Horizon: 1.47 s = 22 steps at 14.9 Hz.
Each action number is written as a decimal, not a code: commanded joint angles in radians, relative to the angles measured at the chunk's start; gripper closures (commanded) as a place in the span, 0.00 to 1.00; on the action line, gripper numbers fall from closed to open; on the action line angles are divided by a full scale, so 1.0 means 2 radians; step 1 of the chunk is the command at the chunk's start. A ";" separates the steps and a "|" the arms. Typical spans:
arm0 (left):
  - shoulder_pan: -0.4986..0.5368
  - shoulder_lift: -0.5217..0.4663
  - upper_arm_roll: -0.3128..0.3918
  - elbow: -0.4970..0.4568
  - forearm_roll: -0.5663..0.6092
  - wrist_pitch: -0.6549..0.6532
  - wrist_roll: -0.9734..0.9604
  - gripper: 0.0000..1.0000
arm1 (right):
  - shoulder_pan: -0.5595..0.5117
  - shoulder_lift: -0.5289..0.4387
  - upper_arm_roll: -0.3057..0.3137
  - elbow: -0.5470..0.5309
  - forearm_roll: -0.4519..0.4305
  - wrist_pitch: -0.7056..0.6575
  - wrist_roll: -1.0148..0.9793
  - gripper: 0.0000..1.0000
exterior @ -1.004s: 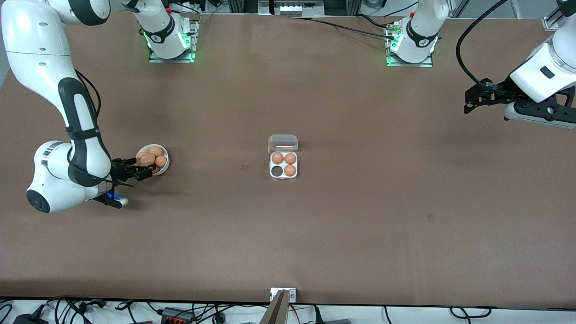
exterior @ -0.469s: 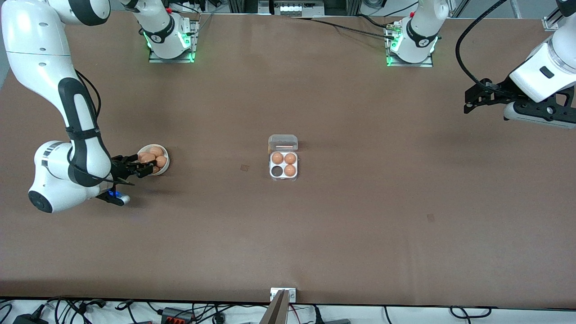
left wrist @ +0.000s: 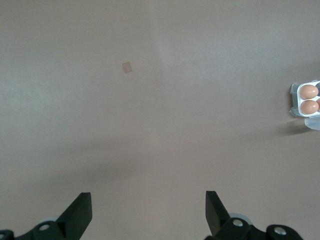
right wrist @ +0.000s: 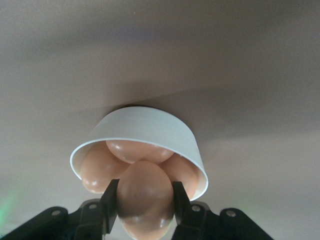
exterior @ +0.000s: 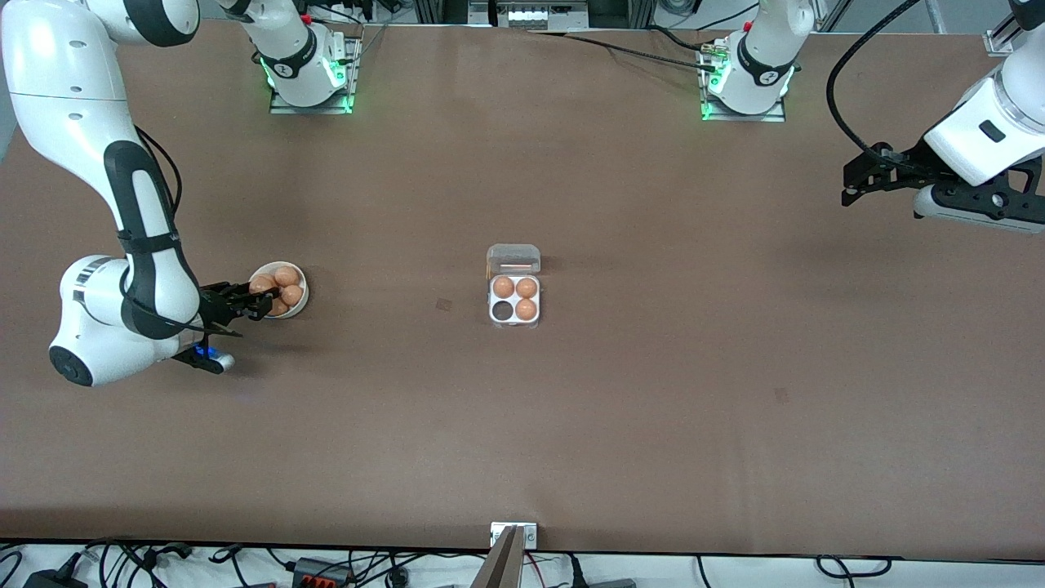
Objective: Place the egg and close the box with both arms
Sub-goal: 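Lift the egg with the right gripper and carry it toward the egg box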
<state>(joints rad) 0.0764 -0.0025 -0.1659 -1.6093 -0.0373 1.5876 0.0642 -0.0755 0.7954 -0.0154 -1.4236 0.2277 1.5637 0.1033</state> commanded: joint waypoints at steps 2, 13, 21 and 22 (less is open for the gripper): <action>0.002 -0.002 -0.002 0.004 -0.007 -0.001 -0.001 0.00 | -0.001 -0.002 0.002 0.012 0.007 -0.007 -0.002 0.68; 0.002 -0.002 -0.002 0.004 -0.007 -0.001 -0.001 0.00 | 0.076 -0.041 0.002 0.080 0.010 -0.048 0.005 0.68; 0.002 -0.002 -0.002 0.004 -0.007 -0.001 -0.001 0.00 | 0.102 -0.030 0.002 0.055 0.235 -0.046 0.088 0.68; 0.002 -0.002 -0.002 0.004 -0.007 -0.001 -0.001 0.00 | 0.104 -0.028 0.002 0.042 0.270 -0.043 0.093 0.69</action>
<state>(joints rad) 0.0764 -0.0025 -0.1660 -1.6092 -0.0373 1.5876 0.0642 0.1241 0.7348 -0.0061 -1.2947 0.6517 1.4747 0.2526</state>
